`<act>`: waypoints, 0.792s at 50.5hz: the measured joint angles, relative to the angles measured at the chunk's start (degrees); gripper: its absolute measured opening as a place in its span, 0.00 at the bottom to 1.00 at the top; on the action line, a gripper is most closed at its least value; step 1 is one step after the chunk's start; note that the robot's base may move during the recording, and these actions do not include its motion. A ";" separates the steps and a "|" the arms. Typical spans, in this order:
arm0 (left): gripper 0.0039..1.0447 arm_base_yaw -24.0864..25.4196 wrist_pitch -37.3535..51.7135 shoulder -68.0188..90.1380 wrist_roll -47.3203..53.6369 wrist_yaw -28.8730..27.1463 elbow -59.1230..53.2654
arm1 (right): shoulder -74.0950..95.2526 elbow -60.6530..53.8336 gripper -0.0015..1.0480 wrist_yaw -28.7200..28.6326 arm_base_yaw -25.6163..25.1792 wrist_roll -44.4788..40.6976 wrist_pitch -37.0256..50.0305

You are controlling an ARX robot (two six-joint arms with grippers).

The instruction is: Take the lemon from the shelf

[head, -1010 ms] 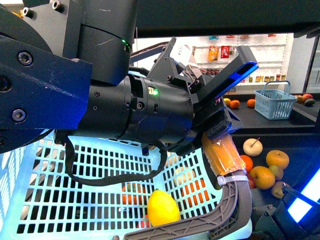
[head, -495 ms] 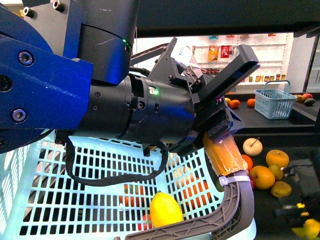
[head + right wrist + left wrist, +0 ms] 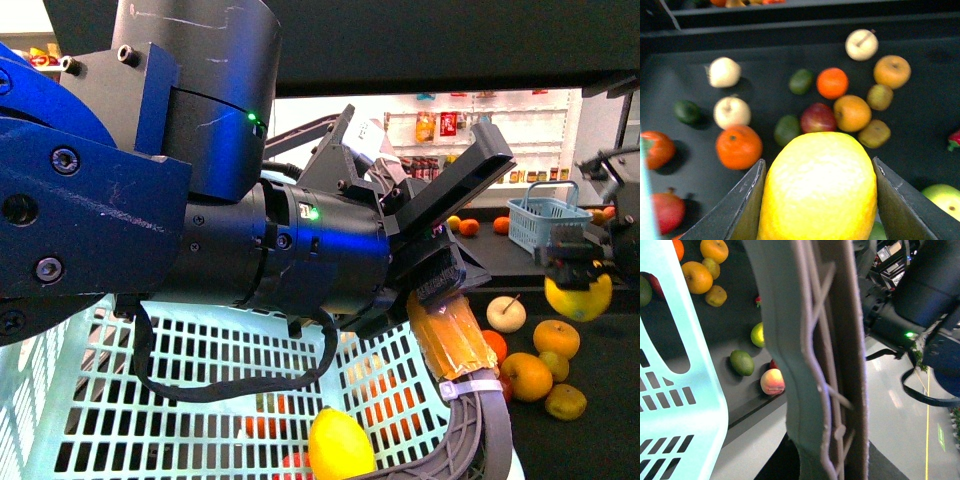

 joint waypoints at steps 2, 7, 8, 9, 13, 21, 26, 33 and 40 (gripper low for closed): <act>0.08 0.00 0.00 0.00 0.00 -0.02 0.00 | -1.09 0.02 0.53 -0.46 1.03 0.96 -0.46; 0.08 0.00 0.00 0.00 0.00 -0.04 0.00 | -3.10 -0.04 0.53 -1.53 3.82 3.02 -1.05; 0.08 0.00 0.00 0.00 0.00 -0.07 0.00 | -3.28 -0.09 0.53 -1.60 4.17 3.19 -1.05; 0.08 0.00 0.00 0.00 0.00 -0.07 0.00 | -3.63 -0.24 0.53 -1.60 4.85 3.43 -1.05; 0.08 0.00 0.00 0.00 0.00 -0.13 0.00 | -4.17 -0.92 0.53 -1.86 6.86 4.63 -1.03; 0.08 0.00 0.00 0.00 0.00 0.02 0.00 | -4.37 -3.30 0.53 -2.14 10.73 6.27 -0.46; 0.08 0.00 0.00 0.00 -0.02 0.02 0.00 | -4.37 -4.72 0.53 -2.43 12.52 7.30 0.13; 0.08 0.00 0.00 0.00 0.00 0.02 0.00 | -4.37 -5.79 0.53 -2.71 14.60 8.37 0.59; 0.08 0.00 0.00 0.00 -0.02 -0.09 0.00 | -4.37 -6.91 0.53 -3.10 15.91 8.61 0.63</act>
